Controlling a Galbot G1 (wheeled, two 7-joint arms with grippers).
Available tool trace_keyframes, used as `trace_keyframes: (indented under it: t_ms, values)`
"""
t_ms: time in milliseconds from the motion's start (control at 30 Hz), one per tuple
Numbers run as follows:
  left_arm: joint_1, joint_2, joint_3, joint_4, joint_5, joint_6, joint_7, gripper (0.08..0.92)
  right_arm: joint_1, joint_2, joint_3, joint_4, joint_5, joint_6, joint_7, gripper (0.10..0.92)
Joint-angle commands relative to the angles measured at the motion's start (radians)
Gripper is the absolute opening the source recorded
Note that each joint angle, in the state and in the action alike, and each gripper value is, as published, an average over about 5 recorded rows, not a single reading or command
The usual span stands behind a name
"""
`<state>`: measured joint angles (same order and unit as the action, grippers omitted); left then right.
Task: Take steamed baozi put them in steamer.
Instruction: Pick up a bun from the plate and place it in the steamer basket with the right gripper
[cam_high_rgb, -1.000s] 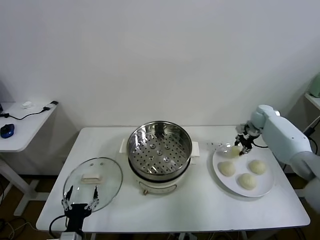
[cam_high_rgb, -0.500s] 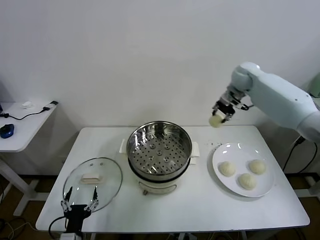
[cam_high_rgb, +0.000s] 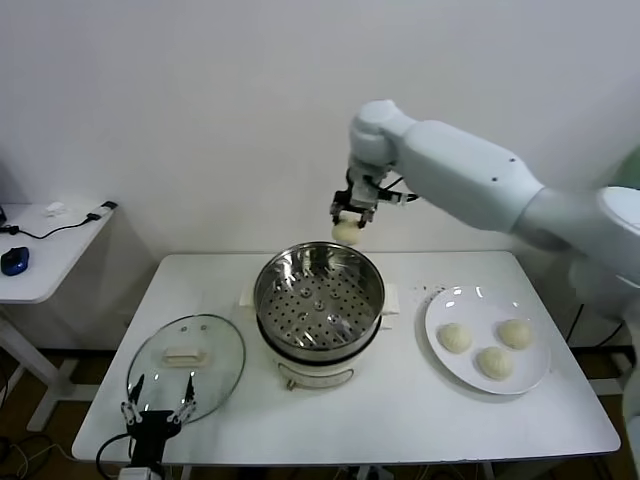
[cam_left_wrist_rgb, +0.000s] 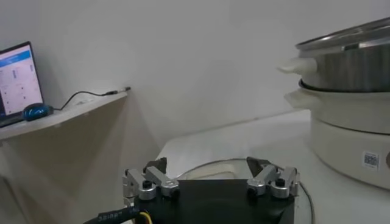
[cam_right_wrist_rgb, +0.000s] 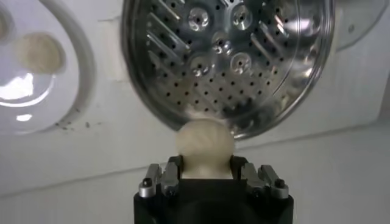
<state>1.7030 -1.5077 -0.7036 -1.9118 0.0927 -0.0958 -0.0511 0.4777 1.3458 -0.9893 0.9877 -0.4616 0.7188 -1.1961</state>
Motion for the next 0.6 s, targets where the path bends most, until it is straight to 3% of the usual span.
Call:
trace_keyframes:
  t_ms: [33, 600]
  values:
    - [0.000, 0.002, -0.002, 0.007, -0.014, 0.000, -0.001, 0.823, -0.141, 0.136, 0.054, -0.084, -0.213, 0.093, 0.037, 0.535]
    - [-0.001, 0.004, -0.003, 0.027, -0.015, -0.005, -0.002, 0.823, -0.231, 0.139, 0.073, -0.157, -0.246, 0.085, 0.045, 0.559]
